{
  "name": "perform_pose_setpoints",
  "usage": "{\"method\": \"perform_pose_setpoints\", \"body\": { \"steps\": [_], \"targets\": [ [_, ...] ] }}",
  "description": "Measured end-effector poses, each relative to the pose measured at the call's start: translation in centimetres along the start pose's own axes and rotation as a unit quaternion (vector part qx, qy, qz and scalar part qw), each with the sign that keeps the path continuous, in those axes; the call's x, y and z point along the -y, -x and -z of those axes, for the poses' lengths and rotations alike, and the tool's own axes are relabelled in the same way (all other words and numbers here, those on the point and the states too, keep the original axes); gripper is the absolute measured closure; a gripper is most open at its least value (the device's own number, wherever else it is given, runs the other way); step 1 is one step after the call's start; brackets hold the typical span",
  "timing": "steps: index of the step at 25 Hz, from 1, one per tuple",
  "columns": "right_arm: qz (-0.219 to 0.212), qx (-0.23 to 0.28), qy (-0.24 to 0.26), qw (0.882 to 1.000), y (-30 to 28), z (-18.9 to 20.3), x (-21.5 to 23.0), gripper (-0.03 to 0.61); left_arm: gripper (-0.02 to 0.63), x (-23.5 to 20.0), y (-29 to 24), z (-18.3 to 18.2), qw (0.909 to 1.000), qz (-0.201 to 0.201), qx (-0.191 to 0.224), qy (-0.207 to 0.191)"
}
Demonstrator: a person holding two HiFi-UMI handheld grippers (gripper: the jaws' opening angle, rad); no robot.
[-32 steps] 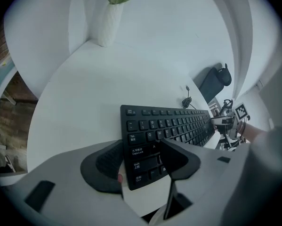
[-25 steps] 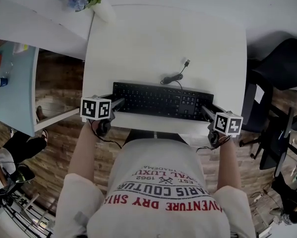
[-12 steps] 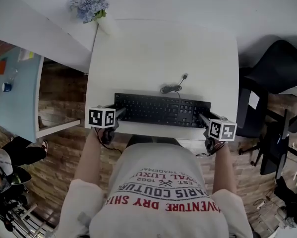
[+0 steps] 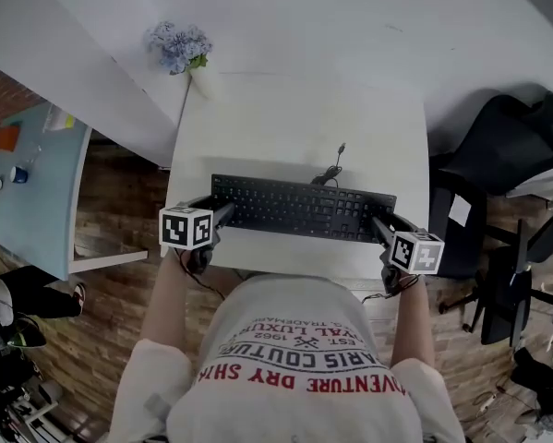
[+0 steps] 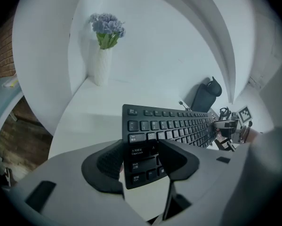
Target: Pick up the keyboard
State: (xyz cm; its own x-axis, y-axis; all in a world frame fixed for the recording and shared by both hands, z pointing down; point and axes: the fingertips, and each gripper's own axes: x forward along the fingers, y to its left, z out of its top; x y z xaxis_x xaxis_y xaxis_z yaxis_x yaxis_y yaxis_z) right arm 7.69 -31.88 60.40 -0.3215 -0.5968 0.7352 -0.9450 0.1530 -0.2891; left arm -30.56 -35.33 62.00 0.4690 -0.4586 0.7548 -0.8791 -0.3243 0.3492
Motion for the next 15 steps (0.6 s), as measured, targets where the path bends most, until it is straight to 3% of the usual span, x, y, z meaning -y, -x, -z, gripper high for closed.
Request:
{"method": "perform_pose_setpoints", "body": {
  "steps": [7, 15],
  "targets": [
    [0.002, 0.064, 0.024, 0.998, 2.9, -5.5, -1.2, 0.348, 0.371, 1.4, 2.9, -5.8, 0.9973, 0.0, 0.067, -0.032],
    [0.002, 0.139, 0.044, 0.989, 6.1, -11.9, -2.4, 0.348, 0.371, 3.3, 7.2, -12.8, 0.9863, -0.005, 0.144, -0.079]
  ]
}}
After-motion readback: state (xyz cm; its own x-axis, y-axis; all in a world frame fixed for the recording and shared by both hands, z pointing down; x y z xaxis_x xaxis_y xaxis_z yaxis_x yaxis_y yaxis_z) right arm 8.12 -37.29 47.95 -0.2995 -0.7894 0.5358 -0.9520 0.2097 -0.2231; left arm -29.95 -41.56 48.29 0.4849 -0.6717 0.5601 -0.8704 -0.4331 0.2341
